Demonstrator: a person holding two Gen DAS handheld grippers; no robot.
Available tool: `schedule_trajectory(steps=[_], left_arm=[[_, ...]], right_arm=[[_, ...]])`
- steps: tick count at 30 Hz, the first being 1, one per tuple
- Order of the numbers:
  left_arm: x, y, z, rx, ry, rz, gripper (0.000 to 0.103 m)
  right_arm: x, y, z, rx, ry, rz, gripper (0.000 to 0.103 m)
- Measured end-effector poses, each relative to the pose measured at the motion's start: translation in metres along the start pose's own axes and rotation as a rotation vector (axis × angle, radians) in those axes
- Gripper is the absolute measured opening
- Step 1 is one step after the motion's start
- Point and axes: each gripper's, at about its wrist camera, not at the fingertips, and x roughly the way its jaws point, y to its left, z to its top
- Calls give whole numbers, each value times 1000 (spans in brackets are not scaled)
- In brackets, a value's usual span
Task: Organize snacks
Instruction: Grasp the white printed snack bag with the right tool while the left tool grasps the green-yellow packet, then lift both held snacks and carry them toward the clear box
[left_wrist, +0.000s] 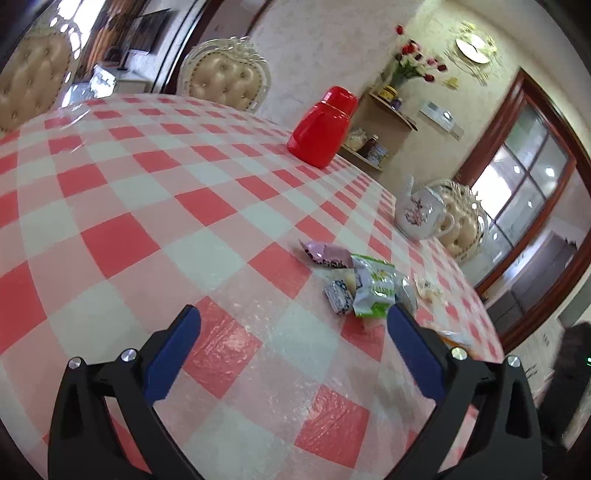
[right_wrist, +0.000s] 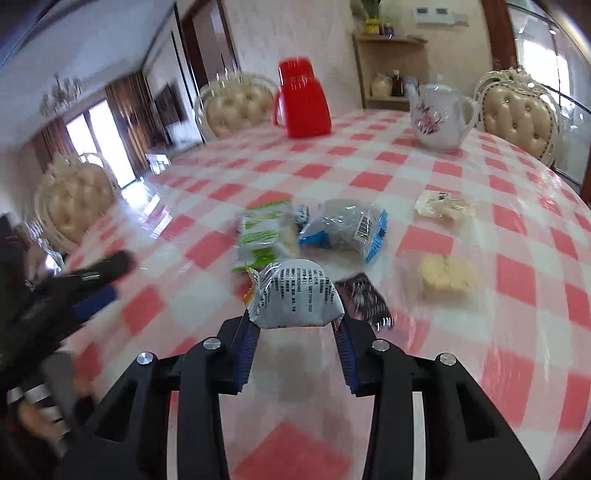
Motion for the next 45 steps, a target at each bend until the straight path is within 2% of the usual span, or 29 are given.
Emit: schedule_trajectory(steps=[3,6,8,11,14,18,20,21,22,25,29,38,45], left_arm=[[1,-20,-7,99,15,3,101],[7,-38,-13,149,42,-29,101],[21,-57,-13,185,65,-24,101],[47,-86,-5,255,58,27,101],[77,-105,5,278,60,73,101],[113,-112,10,286,136,121,101],[122,-115,8,308,175,89,81],[120,-116,7,323,174,51,48],[115,-120,5,364,157,39,35],[94,-126,1,441,98,2,35],[62,-112,8,399,56,-58,35],[24,-77,-9,297,85,-83,35],[2,-68,-20,285,73,-90,35]], right_arm=[[-22,-18,-6,107,-71,-28,38],[-30,-43,-6,193,-109,-146,38],[-34,-53,-6,232,-130,-177,38],[-40,-68,-9,311,-154,-144,38],[-36,-72,-11,324,-138,-129,39],[-31,-69,-8,305,-127,-108,39],[-31,-67,-8,293,-132,-110,39],[-32,-66,-8,290,-134,-110,39],[-32,-66,-8,290,-135,-109,39],[-33,-67,-9,286,-141,-117,39],[-33,-71,-10,297,-149,-124,39],[-27,-63,-11,243,-135,-143,39],[-37,-55,-23,237,-138,-155,39]])
